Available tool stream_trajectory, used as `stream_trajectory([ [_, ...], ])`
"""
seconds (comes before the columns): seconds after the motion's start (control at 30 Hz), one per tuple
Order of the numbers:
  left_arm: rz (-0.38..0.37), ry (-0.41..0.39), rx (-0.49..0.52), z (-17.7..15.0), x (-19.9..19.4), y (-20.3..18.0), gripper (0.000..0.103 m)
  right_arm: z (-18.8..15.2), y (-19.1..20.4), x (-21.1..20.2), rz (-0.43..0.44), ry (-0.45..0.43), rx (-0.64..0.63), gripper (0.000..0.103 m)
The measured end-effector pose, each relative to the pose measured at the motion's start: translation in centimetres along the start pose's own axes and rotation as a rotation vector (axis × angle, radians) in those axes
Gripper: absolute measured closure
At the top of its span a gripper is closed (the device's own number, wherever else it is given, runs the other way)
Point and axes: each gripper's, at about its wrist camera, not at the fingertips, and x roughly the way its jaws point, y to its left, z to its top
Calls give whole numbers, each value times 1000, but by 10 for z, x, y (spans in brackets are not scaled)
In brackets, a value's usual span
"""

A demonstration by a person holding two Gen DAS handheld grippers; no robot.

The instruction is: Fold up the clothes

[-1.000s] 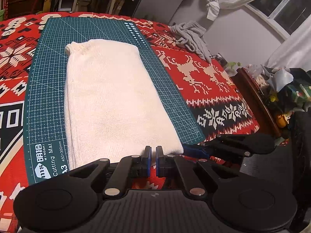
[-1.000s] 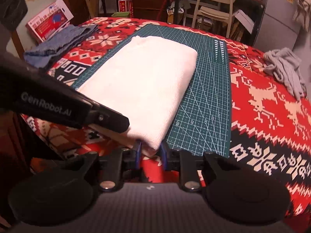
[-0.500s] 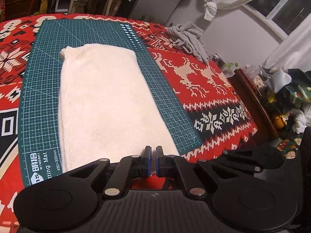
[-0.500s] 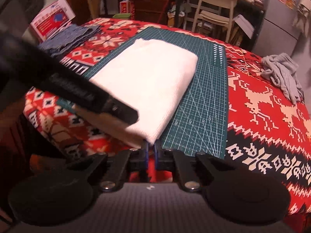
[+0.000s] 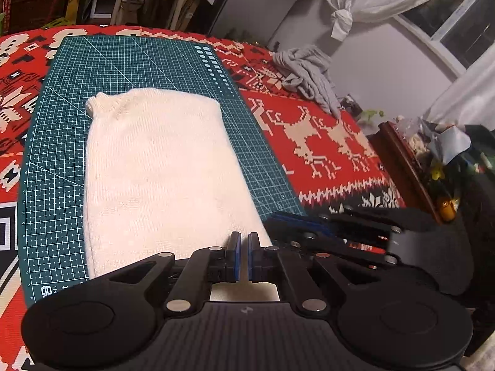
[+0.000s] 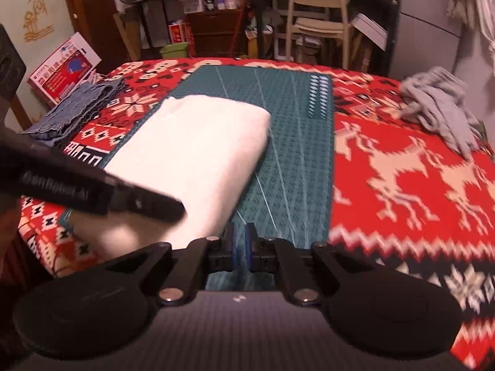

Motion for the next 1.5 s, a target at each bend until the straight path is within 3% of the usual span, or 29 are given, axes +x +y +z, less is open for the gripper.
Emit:
stream_trajectory([
  [0.3,-8,21,27,-10,-3,-7,100,-7,22,0,21,32,-113,100],
  [0.77,-2,53,33,-24,-15,-14,100,-29,27,-29,110,108,-113,100],
  [1.1,70,-10,31,31,1,-2,100,9,-9,-5,61,22,-42,100],
  [1.23,107,-23,24,57,15,7,100,31,-26,20,48,2,-12,99],
  [1.5,112,-23,25,89,37,17,100,69,-50,75,32,-9,-2,99],
])
